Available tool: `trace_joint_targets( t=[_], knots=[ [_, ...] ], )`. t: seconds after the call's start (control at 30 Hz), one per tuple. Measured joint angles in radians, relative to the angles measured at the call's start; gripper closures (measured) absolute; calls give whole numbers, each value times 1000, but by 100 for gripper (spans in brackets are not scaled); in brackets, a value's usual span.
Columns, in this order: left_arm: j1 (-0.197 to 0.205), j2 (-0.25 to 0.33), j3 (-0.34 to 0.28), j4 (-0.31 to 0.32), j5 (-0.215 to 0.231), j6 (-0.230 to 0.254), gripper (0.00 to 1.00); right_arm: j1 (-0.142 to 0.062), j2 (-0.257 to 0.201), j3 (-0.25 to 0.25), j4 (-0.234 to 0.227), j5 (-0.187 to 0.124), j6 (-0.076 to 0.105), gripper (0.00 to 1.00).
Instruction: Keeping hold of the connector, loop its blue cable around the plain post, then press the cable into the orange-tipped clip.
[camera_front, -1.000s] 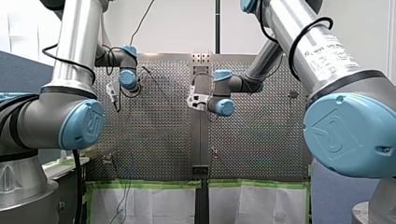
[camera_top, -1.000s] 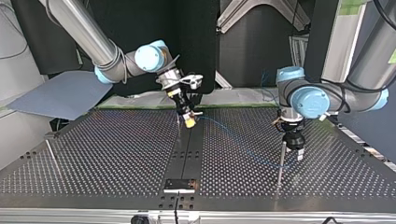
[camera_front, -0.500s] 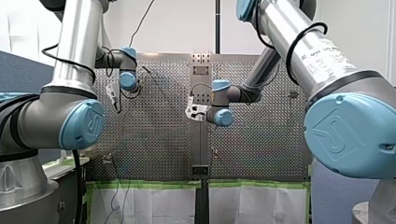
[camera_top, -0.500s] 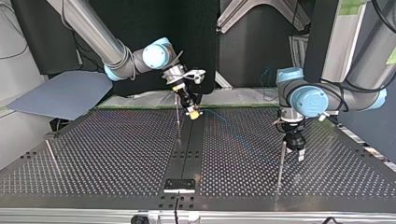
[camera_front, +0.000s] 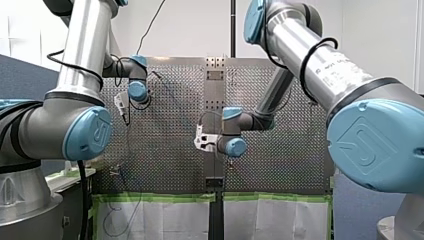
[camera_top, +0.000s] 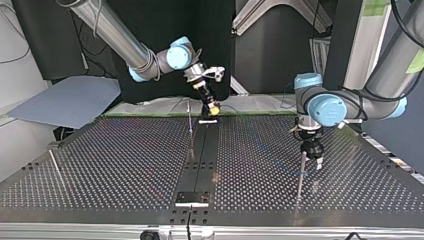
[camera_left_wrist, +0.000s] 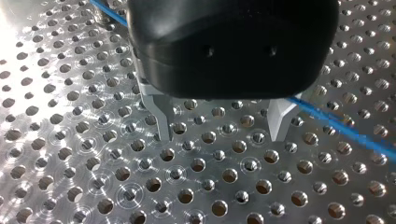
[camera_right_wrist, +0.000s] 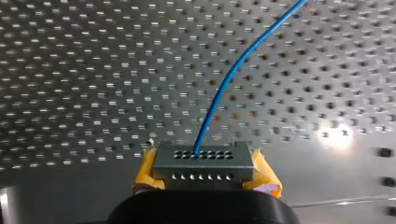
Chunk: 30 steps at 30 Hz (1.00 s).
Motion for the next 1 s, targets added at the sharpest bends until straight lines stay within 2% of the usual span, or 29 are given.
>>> trace_joint_targets(
  t=[0.47, 1.0],
  knots=[
    [0, 0, 0, 0, 0, 3, 0, 9, 139, 0, -58, 44, -1, 100],
    [-2, 0, 0, 0, 0, 9, 0, -11, 304, -1, -128, 132, -1, 100]
  ],
)
